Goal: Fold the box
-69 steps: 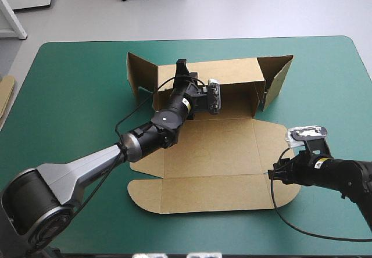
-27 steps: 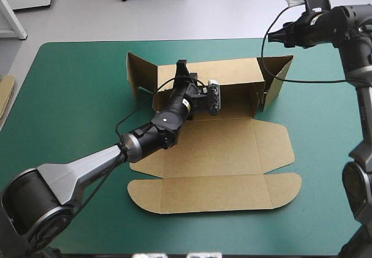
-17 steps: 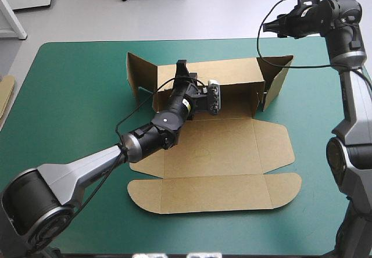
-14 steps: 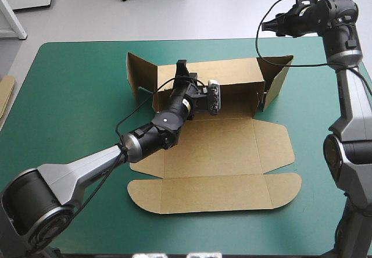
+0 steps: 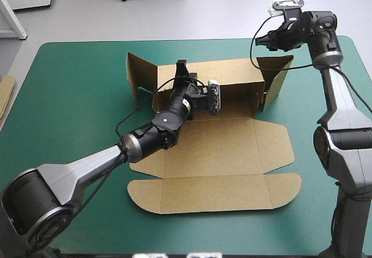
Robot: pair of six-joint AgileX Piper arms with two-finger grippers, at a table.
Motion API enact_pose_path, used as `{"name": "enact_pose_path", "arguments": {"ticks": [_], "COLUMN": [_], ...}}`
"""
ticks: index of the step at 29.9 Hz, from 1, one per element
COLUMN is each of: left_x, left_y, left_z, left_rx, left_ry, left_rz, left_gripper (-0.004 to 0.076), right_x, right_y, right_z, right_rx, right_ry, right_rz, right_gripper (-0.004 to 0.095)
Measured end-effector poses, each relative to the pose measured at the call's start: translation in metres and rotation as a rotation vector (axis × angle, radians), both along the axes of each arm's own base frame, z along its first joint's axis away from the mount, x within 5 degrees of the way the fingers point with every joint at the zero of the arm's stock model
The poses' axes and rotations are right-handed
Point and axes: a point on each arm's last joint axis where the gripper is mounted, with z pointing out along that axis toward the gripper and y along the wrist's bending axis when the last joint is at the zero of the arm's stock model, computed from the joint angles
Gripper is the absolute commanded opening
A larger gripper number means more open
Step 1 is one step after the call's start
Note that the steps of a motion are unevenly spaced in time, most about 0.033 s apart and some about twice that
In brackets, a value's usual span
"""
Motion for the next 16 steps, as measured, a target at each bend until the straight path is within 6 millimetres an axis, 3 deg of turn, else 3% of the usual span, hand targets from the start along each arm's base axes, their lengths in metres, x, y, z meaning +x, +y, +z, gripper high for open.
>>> {"name": "enact_pose_path", "arguments": {"ticks": [7,16], "left_x": [0.0,0.0], "left_y": [0.0,0.0], "left_z": [0.0,0.0], "left_rx": [0.001,0.001], "left_ry": [0.001,0.0], "left_rz": [0.0,0.001], "left_gripper": [-0.0008,-0.0008], "right_x": [-0.009,-0.011], "right_y": [-0.008,-0.029], "right_z": [-0.008,-0.009], "right_rx": [-0.028,0.052], "right_ry": [0.13,0.165], "right_rz": [0.01,0.012], "right_gripper": [0.0444,0.0401]}}
